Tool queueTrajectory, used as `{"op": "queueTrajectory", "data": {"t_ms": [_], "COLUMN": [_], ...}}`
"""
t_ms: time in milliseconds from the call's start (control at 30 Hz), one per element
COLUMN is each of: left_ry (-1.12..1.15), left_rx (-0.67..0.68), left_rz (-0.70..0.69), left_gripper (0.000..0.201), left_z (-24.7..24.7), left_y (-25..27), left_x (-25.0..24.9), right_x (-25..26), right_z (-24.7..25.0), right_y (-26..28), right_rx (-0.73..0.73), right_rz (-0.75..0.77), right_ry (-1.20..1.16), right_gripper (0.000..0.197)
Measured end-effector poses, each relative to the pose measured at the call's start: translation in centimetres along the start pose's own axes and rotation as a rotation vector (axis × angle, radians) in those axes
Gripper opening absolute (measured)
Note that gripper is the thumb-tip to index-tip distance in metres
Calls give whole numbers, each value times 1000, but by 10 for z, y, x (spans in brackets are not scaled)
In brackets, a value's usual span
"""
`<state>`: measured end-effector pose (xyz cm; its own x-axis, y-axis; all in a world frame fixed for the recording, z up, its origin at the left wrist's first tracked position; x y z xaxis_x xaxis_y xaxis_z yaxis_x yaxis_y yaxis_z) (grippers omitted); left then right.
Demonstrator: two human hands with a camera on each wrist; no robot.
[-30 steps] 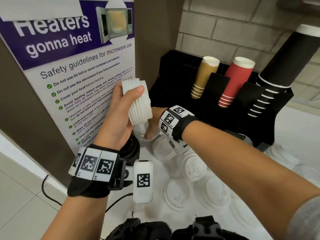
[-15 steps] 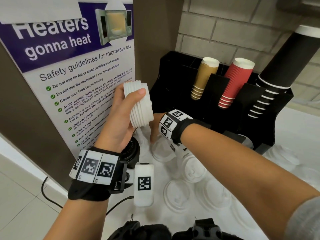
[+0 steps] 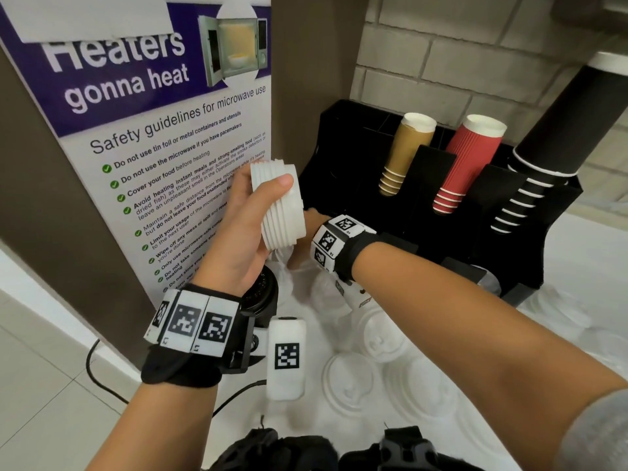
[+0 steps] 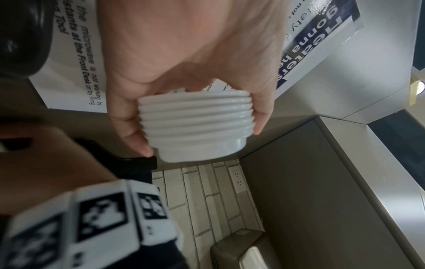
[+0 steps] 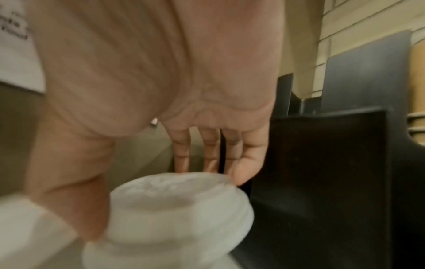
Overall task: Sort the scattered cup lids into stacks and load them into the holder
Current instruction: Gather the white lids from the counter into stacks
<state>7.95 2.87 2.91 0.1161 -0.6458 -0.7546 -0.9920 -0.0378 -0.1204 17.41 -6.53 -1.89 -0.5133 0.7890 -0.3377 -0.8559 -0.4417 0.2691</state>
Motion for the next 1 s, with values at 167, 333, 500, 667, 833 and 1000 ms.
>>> {"op": "queueTrajectory", "data": {"t_ms": [167,333,500,667,833,1000], "left_ry": [15,9,-29,-52,-56,-59], "left_rx": [10,15,65,113,127,122], "left_rz": [6,27,99,178,175,166], "left_gripper": [57,49,69,72,66,65], "left_z": [-4,-7,-17,-20,-25,-25], "left_y": [2,8,16,21,23,23], "left_x": [-3,2,16,25,27,29], "right_x": [-23,-68,-58,-54,-52,-50], "right_z": [28,28,13,7,5,6], "right_y": [22,78,136,154,158,156], "right_rx": [-84,-353,-487,-529,-508,-542], "right_rz": [-104,-120,111,190,203,203], "right_ry": [-106,-937,-1583,-1471,-1418,-1416], "right_gripper": [82,59,56,61,61,59]}}
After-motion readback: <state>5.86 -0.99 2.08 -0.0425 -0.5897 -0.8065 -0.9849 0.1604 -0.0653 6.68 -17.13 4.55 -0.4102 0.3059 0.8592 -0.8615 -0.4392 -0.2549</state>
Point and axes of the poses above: each hand's wrist, its own y-axis away from the middle knuckle, its own z-axis out of the back of the hand, x = y × z, the point moved 1 cm from there along -y, towards the middle knuckle, and after that the axes turned 13 degrees about y, right-handed, at the moved point
